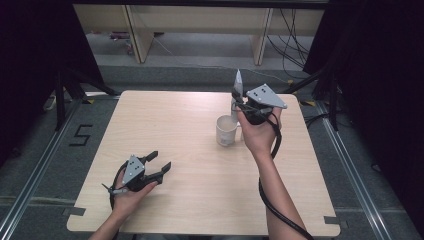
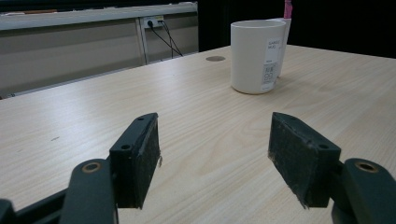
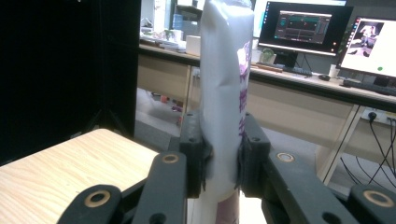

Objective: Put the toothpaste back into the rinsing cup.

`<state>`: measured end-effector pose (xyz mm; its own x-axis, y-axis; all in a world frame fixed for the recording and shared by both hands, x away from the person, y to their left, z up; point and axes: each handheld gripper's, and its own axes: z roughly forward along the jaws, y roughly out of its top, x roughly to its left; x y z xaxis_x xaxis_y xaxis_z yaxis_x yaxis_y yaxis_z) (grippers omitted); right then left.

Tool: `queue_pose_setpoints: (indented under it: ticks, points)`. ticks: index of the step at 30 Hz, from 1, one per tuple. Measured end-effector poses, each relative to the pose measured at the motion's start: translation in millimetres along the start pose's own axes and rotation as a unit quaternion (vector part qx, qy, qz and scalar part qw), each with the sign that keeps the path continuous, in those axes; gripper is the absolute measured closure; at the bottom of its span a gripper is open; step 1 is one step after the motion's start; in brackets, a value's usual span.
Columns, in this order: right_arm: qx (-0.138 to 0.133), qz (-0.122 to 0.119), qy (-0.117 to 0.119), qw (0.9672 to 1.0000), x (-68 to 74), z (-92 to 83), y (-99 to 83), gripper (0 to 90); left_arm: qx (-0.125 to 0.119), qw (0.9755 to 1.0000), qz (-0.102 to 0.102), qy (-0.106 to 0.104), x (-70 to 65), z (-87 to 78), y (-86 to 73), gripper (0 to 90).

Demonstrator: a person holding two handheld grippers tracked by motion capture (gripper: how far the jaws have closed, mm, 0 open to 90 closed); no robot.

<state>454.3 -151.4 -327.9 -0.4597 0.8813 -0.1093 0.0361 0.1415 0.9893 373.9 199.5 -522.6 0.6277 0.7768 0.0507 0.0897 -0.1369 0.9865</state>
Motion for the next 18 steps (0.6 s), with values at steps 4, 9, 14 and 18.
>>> queue_pose_setpoints:
  ticks: [4,9,14,18]
  points:
    - [0.004,-0.002,0.002,1.0,-0.3,2.7,0.4,75.9,0.0,1.0,0.0,0.0,0.0,0.0,0.0,33.4]
    - [0.004,-0.003,-0.003,1.0,-0.9,6.0,0.3,75.9,0.001,1.0,0.0,0.0,0.0,0.2,0.0,33.5]
    - [0.004,-0.003,-0.003,1.0,-1.4,9.6,-0.1,75.9,0.001,1.0,0.0,-0.001,0.1,0.2,0.1,33.5]
    - [0.006,-0.001,-0.005,1.0,-0.9,12.2,-1.0,75.9,0.001,1.0,-0.002,-0.002,0.2,-0.1,0.0,33.5]
